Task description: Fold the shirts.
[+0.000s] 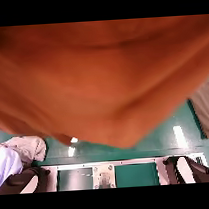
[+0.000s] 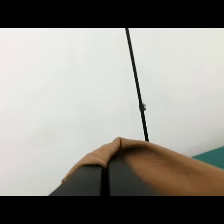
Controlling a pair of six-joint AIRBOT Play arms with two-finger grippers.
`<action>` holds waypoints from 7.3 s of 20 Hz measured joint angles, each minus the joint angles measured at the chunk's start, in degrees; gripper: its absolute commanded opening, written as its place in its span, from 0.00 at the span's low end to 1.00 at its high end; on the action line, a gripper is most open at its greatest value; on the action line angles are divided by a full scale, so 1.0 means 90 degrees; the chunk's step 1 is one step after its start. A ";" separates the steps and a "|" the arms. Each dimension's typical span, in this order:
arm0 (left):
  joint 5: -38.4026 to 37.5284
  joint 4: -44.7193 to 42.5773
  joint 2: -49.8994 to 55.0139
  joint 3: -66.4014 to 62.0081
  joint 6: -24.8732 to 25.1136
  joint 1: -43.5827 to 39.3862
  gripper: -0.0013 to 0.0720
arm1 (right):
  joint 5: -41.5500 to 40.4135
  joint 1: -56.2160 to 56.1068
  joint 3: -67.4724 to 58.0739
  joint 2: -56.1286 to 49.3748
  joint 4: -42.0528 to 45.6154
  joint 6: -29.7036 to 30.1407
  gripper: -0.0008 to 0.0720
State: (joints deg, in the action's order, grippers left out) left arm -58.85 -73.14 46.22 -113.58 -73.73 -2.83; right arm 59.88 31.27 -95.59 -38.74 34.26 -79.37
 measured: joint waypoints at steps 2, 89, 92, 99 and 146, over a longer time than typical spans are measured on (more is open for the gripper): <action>0.0019 -0.0024 0.0403 0.0330 -0.0061 0.0000 0.05 | -0.0019 -0.0032 0.0517 -0.0240 0.0056 0.0075 0.03; -0.1525 0.2975 0.1705 0.4046 -0.0012 0.1059 0.05 | 0.0814 0.0794 0.4187 -0.1156 -0.0321 0.1183 0.03; -0.1212 0.3123 0.0651 0.2703 0.0243 0.1059 0.05 | 0.0362 0.0794 0.2919 -0.0024 -0.0488 0.1117 0.03; -0.0182 0.2968 -0.0862 0.1018 0.0639 0.1059 0.05 | -0.0797 0.0789 0.1319 0.1253 -0.0546 0.0780 0.04; -0.2662 0.2006 0.5083 0.3966 -0.0301 0.1248 0.15 | 0.0452 -0.0257 0.3461 -0.5268 0.1666 0.0369 0.03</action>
State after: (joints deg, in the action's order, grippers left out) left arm -82.81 -55.09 91.96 -77.89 -76.44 8.40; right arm 63.94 28.95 -64.45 -86.15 49.25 -76.05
